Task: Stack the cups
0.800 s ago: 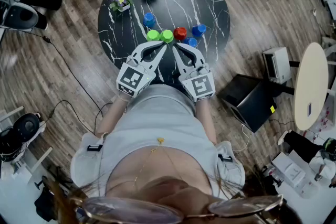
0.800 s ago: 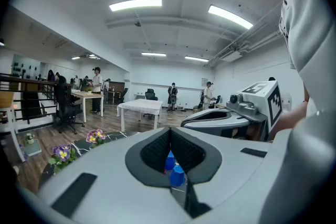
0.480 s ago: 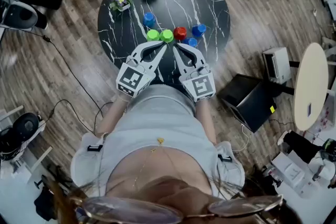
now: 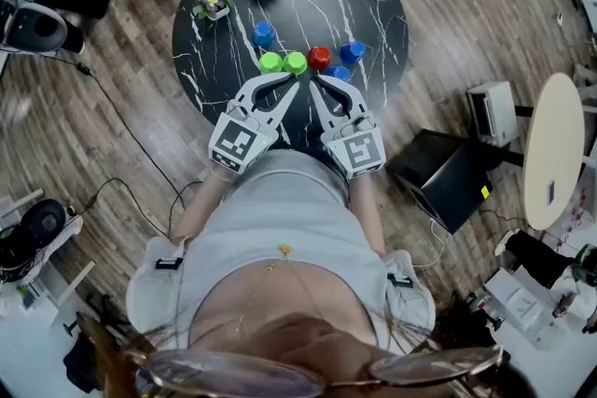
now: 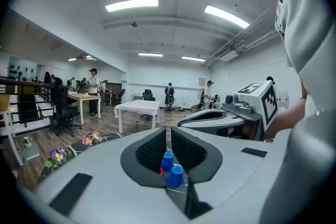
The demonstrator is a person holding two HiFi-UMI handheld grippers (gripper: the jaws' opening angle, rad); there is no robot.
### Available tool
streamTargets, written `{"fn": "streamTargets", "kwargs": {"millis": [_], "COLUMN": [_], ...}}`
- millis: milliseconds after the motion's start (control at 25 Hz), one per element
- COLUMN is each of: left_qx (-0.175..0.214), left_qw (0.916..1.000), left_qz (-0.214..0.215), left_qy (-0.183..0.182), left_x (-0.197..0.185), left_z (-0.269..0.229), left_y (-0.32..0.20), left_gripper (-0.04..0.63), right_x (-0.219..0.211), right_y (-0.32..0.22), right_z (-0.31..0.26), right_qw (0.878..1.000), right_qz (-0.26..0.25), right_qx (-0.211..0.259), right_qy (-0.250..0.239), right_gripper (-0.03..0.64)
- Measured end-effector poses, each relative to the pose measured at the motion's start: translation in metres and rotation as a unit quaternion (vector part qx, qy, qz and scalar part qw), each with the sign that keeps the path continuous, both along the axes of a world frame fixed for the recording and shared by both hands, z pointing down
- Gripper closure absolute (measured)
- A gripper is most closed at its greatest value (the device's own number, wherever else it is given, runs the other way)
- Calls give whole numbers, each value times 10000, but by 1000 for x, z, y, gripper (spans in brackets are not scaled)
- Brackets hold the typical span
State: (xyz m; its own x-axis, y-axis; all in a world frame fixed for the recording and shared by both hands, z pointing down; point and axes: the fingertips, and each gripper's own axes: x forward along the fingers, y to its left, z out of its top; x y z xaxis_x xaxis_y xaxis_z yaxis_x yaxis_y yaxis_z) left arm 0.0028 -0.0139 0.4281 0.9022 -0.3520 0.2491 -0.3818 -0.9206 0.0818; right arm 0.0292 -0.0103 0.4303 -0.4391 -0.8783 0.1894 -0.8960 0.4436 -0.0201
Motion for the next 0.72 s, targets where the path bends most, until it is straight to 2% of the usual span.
{"fn": "streamTargets", "kwargs": {"millis": [280, 360, 400, 720], "left_qx": [-92, -155, -166, -246], "left_qw": [9999, 9998, 9998, 9995], "left_qz": [-44, -47, -52, -170], "left_qy": [63, 69, 62, 129], "left_x": [1, 1, 2, 3], "left_z": [3, 4, 5, 6], "left_y": [-2, -2, -3, -3], "left_gripper": [555, 493, 488, 488], "right_x": [3, 4, 5, 11], "right_y": [-1, -2, -2, -3], "right_z": [5, 6, 7, 13], "right_qw": [10000, 9999, 9999, 9998], "right_qz": [25, 11, 3, -49], "right_qx": [-41, -80, -106, -176], "right_qy": [-23, -63, -78, -3], "right_gripper": [567, 551, 548, 541]}}
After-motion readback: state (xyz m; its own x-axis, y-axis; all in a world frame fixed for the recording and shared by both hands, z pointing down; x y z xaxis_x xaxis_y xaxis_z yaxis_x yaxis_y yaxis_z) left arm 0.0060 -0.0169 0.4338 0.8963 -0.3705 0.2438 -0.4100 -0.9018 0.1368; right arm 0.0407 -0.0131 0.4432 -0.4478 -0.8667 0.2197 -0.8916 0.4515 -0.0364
